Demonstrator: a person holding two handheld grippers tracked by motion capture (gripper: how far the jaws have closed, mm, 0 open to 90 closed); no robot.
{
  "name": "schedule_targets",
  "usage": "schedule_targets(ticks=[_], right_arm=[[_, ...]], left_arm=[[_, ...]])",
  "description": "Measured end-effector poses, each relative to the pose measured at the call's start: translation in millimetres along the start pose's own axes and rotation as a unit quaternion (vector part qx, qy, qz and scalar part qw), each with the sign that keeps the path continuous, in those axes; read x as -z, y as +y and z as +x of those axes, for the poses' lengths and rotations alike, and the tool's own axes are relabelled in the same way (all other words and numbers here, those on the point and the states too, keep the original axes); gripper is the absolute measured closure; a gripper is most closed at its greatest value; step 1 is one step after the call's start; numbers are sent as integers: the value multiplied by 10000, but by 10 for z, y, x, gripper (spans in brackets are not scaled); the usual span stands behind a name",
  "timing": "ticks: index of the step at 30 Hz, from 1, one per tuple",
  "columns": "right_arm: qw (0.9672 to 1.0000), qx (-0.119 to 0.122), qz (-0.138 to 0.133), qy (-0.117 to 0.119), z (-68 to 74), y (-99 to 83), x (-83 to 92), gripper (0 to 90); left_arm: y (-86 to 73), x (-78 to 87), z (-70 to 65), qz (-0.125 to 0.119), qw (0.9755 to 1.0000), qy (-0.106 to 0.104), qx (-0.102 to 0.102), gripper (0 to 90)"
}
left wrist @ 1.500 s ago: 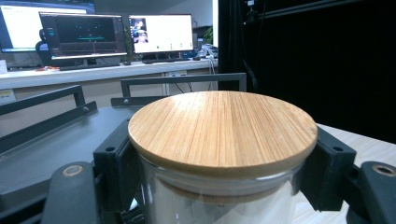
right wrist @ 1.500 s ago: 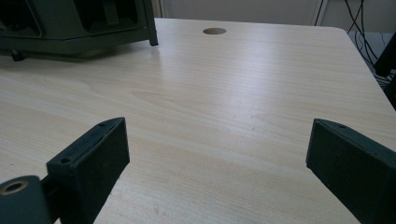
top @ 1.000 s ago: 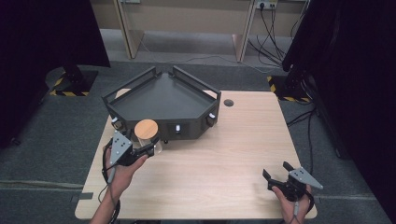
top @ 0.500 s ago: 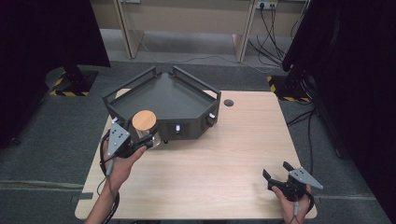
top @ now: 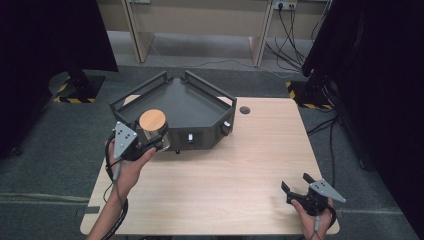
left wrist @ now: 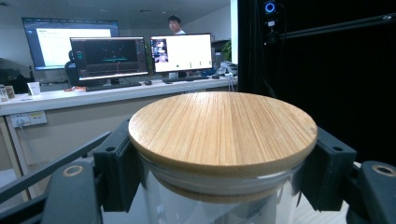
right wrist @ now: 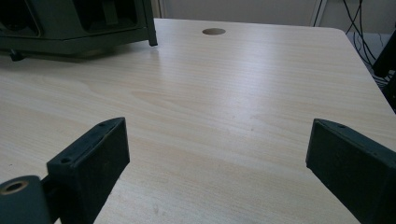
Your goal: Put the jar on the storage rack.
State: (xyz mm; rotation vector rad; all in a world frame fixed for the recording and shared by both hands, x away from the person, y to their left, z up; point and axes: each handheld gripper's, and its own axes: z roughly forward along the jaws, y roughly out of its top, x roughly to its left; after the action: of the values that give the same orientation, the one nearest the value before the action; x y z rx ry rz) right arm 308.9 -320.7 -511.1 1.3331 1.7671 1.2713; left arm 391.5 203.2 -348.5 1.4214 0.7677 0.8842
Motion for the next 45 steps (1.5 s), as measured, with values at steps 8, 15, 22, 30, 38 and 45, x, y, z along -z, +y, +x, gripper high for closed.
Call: schedule_targets(ticks=[8, 15, 22, 30, 38, 45], right_arm=[[10000, -1, 1, 2, 0, 0, -1, 63], [10000, 3, 2, -2, 0, 0, -1, 63], [10000, -2, 3, 0, 0, 0, -1, 63], [10000, 12, -1, 3, 1, 0, 0, 63], [10000, 16, 2, 1, 0, 0, 0, 63], [10000, 13, 1, 1, -1, 0, 0, 63]], left_arm=[[60, -55, 40, -14, 10000, 73, -21, 266], [108, -112, 69, -24, 9999, 119, -25, 266], [145, -188, 82, -31, 9999, 143, -28, 266], [176, -255, 110, -16, 9998, 183, -33, 266], [221, -307, 159, -18, 9997, 240, -43, 266], [251, -364, 180, -11, 9996, 260, -53, 266]])
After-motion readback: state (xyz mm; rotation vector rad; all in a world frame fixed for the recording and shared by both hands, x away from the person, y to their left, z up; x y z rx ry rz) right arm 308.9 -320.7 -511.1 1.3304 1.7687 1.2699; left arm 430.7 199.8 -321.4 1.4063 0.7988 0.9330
